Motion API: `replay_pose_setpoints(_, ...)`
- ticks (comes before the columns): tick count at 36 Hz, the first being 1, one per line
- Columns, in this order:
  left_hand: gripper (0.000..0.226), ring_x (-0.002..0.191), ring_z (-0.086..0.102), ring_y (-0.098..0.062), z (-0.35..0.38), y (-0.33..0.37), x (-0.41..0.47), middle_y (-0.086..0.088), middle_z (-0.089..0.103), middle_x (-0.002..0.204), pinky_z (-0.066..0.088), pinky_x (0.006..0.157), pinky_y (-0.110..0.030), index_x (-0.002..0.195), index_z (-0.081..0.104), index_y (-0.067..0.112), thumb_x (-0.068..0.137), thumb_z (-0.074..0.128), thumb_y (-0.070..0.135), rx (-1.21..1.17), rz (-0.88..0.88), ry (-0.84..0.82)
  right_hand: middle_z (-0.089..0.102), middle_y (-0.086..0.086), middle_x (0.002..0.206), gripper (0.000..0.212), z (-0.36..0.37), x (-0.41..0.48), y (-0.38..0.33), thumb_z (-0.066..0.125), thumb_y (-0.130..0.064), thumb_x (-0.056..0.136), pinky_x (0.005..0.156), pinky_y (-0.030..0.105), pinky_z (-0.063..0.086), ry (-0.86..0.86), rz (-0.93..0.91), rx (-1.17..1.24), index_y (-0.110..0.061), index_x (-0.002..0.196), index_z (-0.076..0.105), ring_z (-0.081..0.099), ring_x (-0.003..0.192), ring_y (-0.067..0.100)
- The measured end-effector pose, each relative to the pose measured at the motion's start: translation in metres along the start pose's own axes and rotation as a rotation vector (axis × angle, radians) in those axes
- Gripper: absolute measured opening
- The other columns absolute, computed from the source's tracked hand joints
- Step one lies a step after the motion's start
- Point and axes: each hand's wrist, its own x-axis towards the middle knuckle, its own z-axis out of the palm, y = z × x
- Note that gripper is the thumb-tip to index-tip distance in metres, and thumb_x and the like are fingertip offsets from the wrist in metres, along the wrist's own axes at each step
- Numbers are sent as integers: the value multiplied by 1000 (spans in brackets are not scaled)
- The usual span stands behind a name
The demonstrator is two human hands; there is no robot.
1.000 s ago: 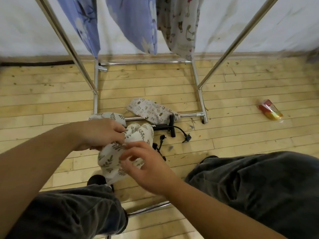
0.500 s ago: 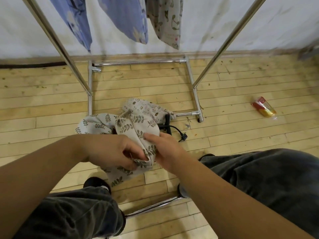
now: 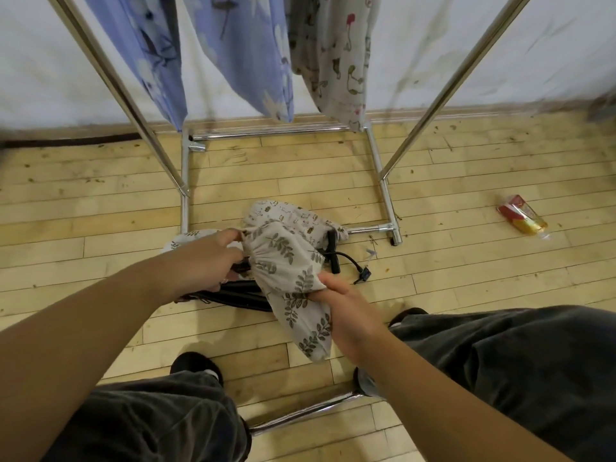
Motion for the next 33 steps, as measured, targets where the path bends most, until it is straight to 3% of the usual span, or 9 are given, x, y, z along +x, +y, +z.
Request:
replay_pose_setpoints(3, 26, 102, 70, -8, 2, 3, -2, 11, 67, 119, 60, 89, -37, 114, 63, 42, 109, 43, 24, -17, 71, -7, 76, 16, 116, 24, -6, -1, 3, 61, -8, 99, 108, 55, 51, 10, -3, 51, -6, 120, 72, 72, 112, 33)
replay_pose_setpoints(7, 31, 114, 64, -32, 5, 8, -6, 19, 68, 115, 56, 95, -50, 95, 72, 38, 109, 46, 26, 115, 227, -33, 78, 14, 111, 27, -11, -8, 1, 53, -6, 103, 102, 49, 55, -10, 2, 51, -13, 115, 76, 74, 108, 30)
replay_pose_setpoints(10, 21, 108, 64, -15, 9, 13, -6, 19, 64, 122, 49, 78, -26, 106, 68, 42, 108, 48, 34, 103, 254, -11, 80, 9, 98, 41, -13, -14, -2, 47, -3, 104, 86, 37, 56, -47, 8, -24, -19, 93, 82, 77, 91, 19)
replay_pose_setpoints(12, 21, 103, 63, -9, 11, 14, -4, 17, 60, 129, 45, 75, -25, 124, 57, 41, 105, 50, 45, 107, 218, 0, 80, 9, 104, 42, -12, -17, -2, 44, -1, 105, 87, 36, 57, -70, 12, -84, -18, 100, 82, 76, 98, 20)
replay_pose_setpoints(17, 24, 98, 70, -14, 12, 15, 2, 2, 68, 114, 61, 70, -25, 119, 52, 39, 101, 61, 26, 21, 195, -67, 75, 11, 121, 36, -11, -18, 6, 41, -2, 106, 101, 42, 55, -95, 27, -90, -9, 128, 69, 71, 115, 27)
replay_pose_setpoints(24, 20, 97, 73, -23, 7, 19, -6, -3, 76, 102, 58, 88, -53, 112, 71, 10, 96, 70, 23, 275, 390, -78, 75, -10, 122, 32, -4, -26, -3, 47, -19, 107, 105, 40, 50, -105, 10, -241, -31, 124, 71, 65, 121, 17)
replay_pose_setpoints(27, 23, 95, 74, -18, 6, 21, -7, 4, 76, 103, 59, 89, -48, 113, 75, 23, 96, 69, 38, 298, 346, -53, 68, -18, 131, 39, 1, -30, -6, 48, -24, 101, 110, 41, 44, -97, -23, -252, -45, 128, 66, 57, 130, 12)
replay_pose_setpoints(31, 35, 102, 72, -35, 9, 17, -7, -9, 77, 109, 56, 93, -53, 114, 73, 30, 100, 54, 56, 217, 218, -12, 65, -32, 125, 22, 8, -35, -8, 60, -51, 99, 112, 41, 44, -40, -159, -212, -56, 120, 61, 56, 126, -2)
replay_pose_setpoints(33, 35, 104, 71, -36, 10, 17, -7, -12, 75, 113, 57, 93, -53, 115, 72, 31, 101, 52, 56, 202, 202, -7, 61, -34, 130, 47, 14, -39, -11, 62, -69, 90, 107, 34, 48, -28, -253, -258, -55, 134, 52, 56, 125, -5)
